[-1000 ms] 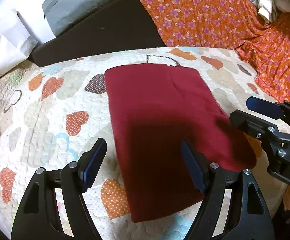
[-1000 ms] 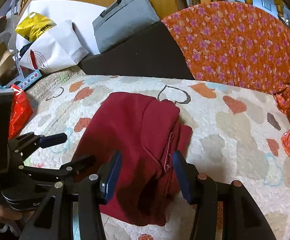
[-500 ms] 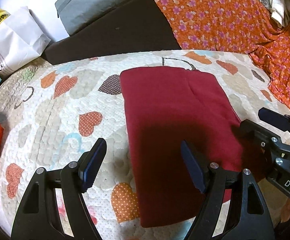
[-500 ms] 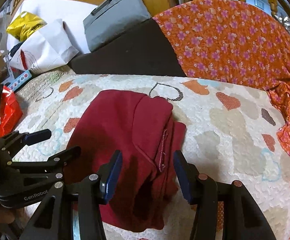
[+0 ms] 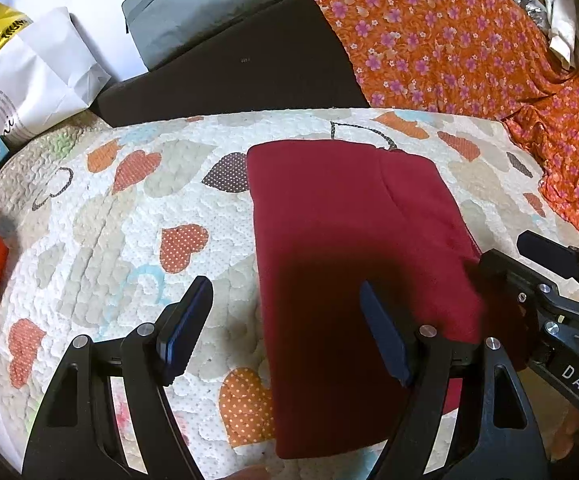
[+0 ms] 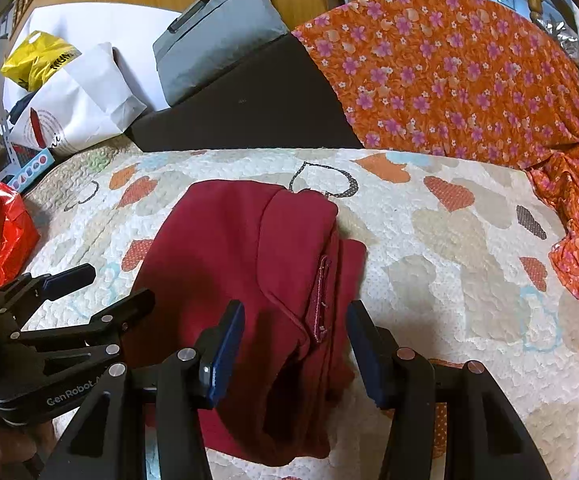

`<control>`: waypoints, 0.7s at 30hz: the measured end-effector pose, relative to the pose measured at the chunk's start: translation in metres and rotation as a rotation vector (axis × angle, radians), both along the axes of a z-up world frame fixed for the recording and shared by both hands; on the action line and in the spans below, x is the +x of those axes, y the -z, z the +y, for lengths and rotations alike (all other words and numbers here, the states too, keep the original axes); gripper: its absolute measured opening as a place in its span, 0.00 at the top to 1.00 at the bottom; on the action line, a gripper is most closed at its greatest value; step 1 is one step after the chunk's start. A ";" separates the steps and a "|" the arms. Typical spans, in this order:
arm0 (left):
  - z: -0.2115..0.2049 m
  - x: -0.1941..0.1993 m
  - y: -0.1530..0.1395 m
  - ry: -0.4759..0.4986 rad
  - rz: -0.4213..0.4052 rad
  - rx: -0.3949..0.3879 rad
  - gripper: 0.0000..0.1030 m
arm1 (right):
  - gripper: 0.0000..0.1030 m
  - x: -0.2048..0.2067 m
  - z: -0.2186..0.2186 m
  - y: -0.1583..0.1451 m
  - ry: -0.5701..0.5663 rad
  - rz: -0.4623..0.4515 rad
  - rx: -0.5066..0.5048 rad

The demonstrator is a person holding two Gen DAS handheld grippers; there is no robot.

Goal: Fold small clothes

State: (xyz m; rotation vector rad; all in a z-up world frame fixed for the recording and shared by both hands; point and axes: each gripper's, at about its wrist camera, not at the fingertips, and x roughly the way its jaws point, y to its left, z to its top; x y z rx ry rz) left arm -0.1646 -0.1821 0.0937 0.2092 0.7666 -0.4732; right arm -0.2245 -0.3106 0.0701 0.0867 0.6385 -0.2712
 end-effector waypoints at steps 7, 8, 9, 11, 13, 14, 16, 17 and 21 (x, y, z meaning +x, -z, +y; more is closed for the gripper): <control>-0.001 0.000 0.001 -0.002 0.010 0.002 0.26 | 0.51 -0.002 -0.002 -0.002 0.011 -0.013 0.016; 0.000 0.001 0.001 -0.003 0.012 0.001 0.26 | 0.51 -0.002 -0.001 -0.001 0.011 -0.012 0.016; 0.000 0.001 0.001 -0.003 0.016 -0.002 0.26 | 0.51 -0.001 -0.001 -0.001 0.009 -0.009 0.016; 0.000 0.000 0.001 -0.004 0.021 -0.007 0.26 | 0.51 -0.001 -0.001 0.000 0.009 -0.005 0.016; 0.000 0.000 0.001 -0.002 0.023 -0.010 0.26 | 0.51 0.000 -0.001 0.000 0.009 -0.004 0.017; 0.000 0.000 0.001 -0.002 0.023 -0.008 0.26 | 0.51 0.000 -0.002 0.000 0.008 -0.004 0.018; 0.000 0.000 0.001 -0.004 0.022 -0.006 0.26 | 0.51 0.000 -0.002 0.000 0.008 -0.004 0.019; 0.000 0.000 0.001 -0.002 0.024 -0.007 0.26 | 0.51 0.000 -0.002 0.001 0.008 -0.003 0.019; 0.000 0.000 0.001 -0.002 0.024 -0.004 0.26 | 0.51 0.000 -0.002 0.001 0.010 -0.002 0.027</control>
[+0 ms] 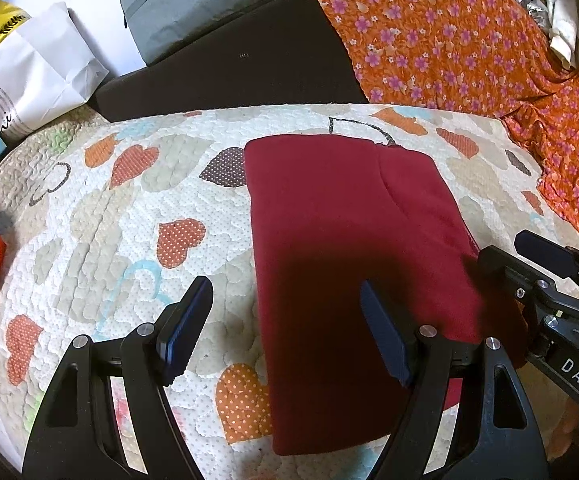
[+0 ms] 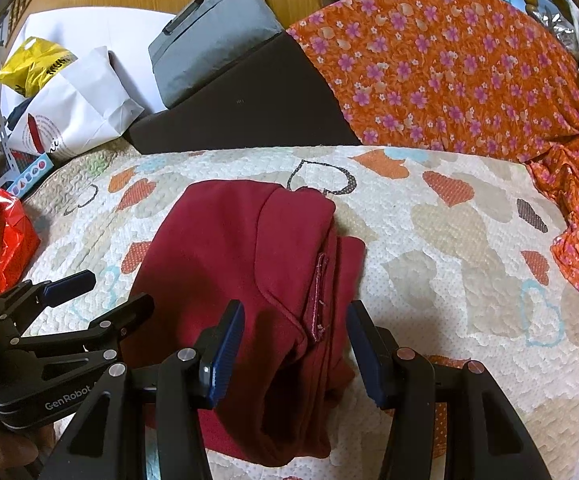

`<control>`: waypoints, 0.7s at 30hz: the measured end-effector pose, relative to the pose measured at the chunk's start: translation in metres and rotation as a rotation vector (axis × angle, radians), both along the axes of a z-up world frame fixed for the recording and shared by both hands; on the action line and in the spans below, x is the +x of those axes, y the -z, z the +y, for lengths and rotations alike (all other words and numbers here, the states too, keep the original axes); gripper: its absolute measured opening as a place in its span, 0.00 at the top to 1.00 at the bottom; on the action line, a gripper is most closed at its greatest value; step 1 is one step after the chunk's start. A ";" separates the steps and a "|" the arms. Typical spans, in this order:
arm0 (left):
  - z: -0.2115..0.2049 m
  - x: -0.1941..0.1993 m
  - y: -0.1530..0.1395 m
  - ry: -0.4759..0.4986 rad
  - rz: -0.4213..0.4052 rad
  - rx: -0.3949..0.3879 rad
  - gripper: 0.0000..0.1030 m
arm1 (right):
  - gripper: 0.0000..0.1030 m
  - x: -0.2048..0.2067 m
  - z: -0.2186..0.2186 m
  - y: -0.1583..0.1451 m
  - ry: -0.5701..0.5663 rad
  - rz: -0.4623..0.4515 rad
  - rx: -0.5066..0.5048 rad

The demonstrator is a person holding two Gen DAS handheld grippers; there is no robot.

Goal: Fold small clothes

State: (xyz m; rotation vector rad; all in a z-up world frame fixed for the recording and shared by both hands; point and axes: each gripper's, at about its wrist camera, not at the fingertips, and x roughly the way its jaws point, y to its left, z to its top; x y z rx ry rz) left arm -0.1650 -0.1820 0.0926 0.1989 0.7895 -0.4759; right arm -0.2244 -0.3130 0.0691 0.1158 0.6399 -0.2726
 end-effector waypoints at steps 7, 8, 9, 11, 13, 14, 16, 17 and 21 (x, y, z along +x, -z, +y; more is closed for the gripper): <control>0.001 0.002 0.001 0.002 0.000 0.001 0.26 | 0.51 0.000 -0.001 0.000 0.002 -0.001 0.005; 0.001 0.001 0.001 0.002 0.000 0.002 0.26 | 0.51 0.000 -0.001 0.000 0.002 0.001 0.006; 0.001 0.001 0.001 0.002 -0.001 0.003 0.26 | 0.51 0.000 -0.001 0.001 0.002 0.003 0.007; 0.001 0.002 0.001 0.004 -0.003 0.006 0.26 | 0.51 -0.001 0.000 0.001 0.001 0.005 0.009; 0.001 0.002 0.000 0.005 -0.005 0.008 0.26 | 0.51 0.000 -0.001 0.001 0.001 0.005 0.009; 0.001 0.002 0.000 0.005 -0.006 0.008 0.26 | 0.51 0.000 -0.001 0.001 0.000 0.005 0.009; 0.001 0.002 0.000 0.006 -0.004 0.008 0.26 | 0.51 0.000 -0.001 0.001 0.000 0.005 0.009; 0.000 0.001 0.001 0.005 -0.004 0.008 0.26 | 0.51 0.000 -0.001 0.002 0.000 0.006 0.009; 0.000 0.001 0.000 0.008 -0.001 0.011 0.26 | 0.51 0.000 -0.001 0.002 0.002 0.009 0.013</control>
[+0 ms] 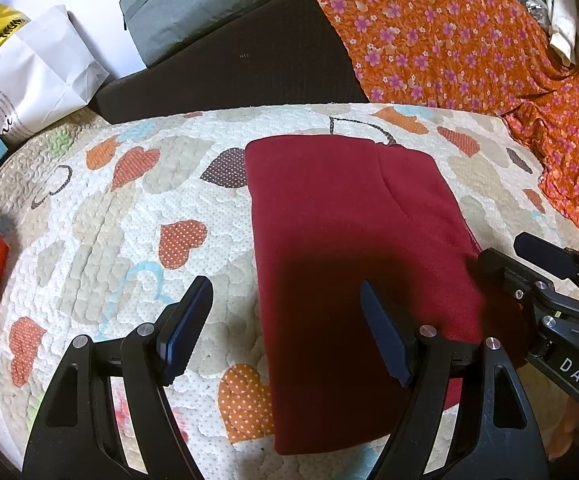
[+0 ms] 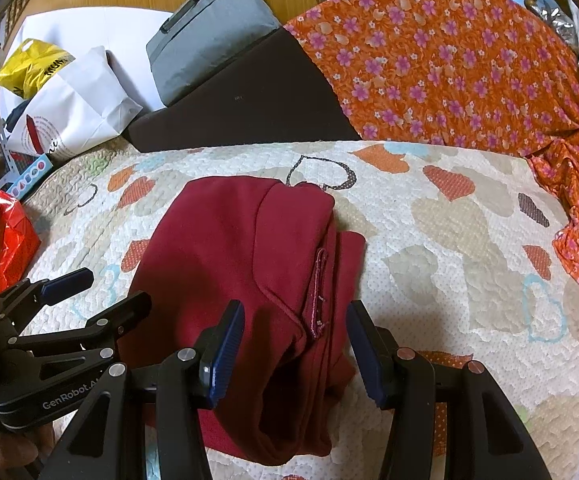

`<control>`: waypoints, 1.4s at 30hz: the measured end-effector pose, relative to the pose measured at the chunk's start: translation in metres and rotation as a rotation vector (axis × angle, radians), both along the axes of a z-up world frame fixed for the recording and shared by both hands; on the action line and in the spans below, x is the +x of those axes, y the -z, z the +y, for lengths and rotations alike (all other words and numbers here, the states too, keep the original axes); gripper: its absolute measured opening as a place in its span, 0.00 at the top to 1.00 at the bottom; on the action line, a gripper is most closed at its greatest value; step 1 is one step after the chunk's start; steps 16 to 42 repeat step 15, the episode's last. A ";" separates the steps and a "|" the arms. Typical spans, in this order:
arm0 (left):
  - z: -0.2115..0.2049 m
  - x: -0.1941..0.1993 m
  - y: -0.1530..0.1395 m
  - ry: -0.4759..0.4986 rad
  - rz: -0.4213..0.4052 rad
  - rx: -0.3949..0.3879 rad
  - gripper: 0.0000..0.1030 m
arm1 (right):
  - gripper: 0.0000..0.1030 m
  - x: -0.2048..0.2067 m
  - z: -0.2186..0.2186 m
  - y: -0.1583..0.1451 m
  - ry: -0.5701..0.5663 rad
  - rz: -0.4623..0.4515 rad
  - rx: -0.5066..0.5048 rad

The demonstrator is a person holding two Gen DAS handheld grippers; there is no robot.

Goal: Fold small clothes

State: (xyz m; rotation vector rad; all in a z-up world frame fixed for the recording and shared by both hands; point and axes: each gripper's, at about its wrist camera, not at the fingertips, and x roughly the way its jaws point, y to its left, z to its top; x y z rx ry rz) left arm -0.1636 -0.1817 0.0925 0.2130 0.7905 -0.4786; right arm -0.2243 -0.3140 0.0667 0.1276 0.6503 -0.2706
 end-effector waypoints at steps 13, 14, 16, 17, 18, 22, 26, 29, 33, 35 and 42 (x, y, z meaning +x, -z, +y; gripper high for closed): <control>-0.004 -0.005 -0.009 0.046 -0.067 0.002 0.26 | 0.51 -0.001 0.001 0.000 0.006 -0.001 0.007; -0.003 -0.005 -0.009 0.051 -0.063 0.000 0.26 | 0.51 -0.002 0.001 0.000 0.005 -0.002 0.008; -0.004 -0.006 -0.010 0.051 -0.059 -0.001 0.26 | 0.51 -0.002 0.000 -0.001 0.005 -0.003 0.008; -0.004 -0.006 -0.010 0.051 -0.059 -0.001 0.26 | 0.51 -0.002 0.000 -0.001 0.005 -0.003 0.008; -0.004 -0.006 -0.010 0.051 -0.059 -0.001 0.26 | 0.51 -0.002 0.000 -0.001 0.005 -0.003 0.008; -0.004 -0.006 -0.010 0.051 -0.059 -0.001 0.26 | 0.51 -0.002 0.000 -0.001 0.005 -0.003 0.008; -0.004 -0.006 -0.010 0.051 -0.059 -0.001 0.26 | 0.51 -0.002 0.000 -0.001 0.005 -0.003 0.008; -0.004 -0.006 -0.010 0.051 -0.059 -0.001 0.26 | 0.51 -0.002 0.000 -0.001 0.005 -0.003 0.008; -0.004 -0.006 -0.010 0.051 -0.059 -0.001 0.26 | 0.51 -0.002 0.000 -0.001 0.005 -0.003 0.008; -0.004 -0.006 -0.010 0.051 -0.059 -0.001 0.26 | 0.51 -0.002 0.000 -0.001 0.005 -0.003 0.008; -0.004 -0.006 -0.010 0.051 -0.059 -0.001 0.26 | 0.51 -0.002 0.000 -0.001 0.005 -0.003 0.008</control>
